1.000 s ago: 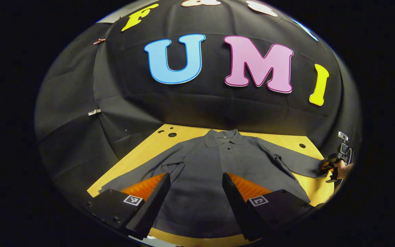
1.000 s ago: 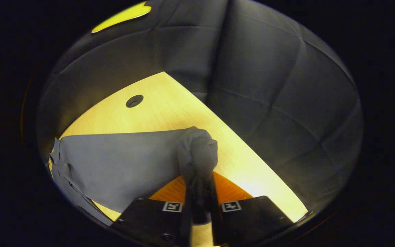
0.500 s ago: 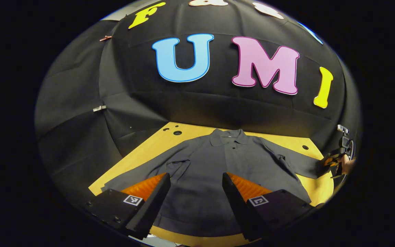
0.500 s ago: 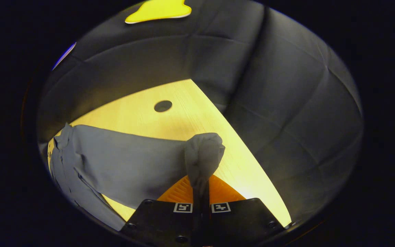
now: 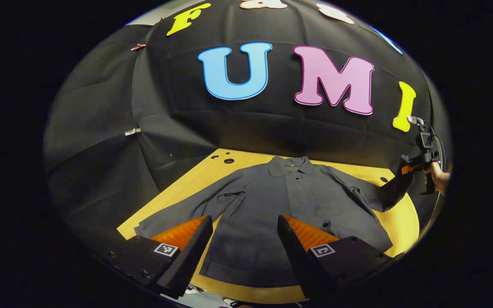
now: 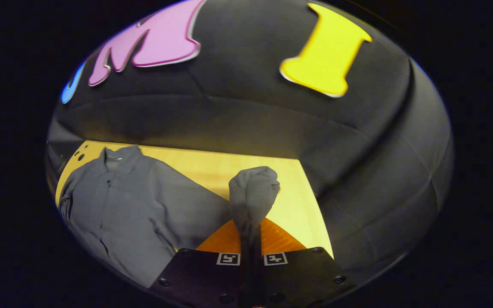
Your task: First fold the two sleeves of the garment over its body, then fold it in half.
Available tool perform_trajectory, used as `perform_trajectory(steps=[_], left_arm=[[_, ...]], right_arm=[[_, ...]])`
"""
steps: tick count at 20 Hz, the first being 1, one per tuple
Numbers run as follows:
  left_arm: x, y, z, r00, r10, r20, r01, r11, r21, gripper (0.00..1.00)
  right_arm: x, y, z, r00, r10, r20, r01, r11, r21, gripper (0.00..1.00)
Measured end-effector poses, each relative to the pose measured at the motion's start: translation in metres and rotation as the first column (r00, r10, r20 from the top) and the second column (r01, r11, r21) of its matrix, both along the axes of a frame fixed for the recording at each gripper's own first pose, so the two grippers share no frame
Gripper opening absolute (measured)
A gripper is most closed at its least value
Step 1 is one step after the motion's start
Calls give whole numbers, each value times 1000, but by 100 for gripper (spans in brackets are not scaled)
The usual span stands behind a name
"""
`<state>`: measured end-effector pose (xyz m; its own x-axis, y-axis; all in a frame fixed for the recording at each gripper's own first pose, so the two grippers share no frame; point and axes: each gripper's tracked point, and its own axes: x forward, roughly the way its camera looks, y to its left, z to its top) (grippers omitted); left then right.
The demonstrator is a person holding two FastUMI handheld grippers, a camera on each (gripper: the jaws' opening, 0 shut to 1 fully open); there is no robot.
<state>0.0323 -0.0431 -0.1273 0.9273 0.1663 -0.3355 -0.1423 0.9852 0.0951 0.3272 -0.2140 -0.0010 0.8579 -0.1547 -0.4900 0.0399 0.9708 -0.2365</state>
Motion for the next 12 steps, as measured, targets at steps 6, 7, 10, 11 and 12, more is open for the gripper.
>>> perform_trajectory(steps=[6, 7, 10, 11, 12], left_arm=[[-10, 18, -3, 999, 50, 5, -50, 998, -35, 96], [-10, 22, -4, 998, 63, 4, -62, 997, -43, 96], [-9, 40, 5, 995, 102, 20, -101, 994, -51, 96], [-9, 46, 5, 993, 115, 22, -113, 992, -53, 96], [-9, 53, 5, 992, 127, 21, -126, 990, -55, 92]], right_arm=[[20, 107, 25, 989, 146, 25, -147, 988, 41, 5], [21, 124, 25, 985, 170, 22, -170, 984, 49, 5], [26, 187, 21, 971, 239, 8, -239, 967, 84, 5], [27, 209, 17, 964, 265, 2, -264, 960, 90, 5], [27, 236, 14, 955, 296, -6, -295, 951, 97, 5]])
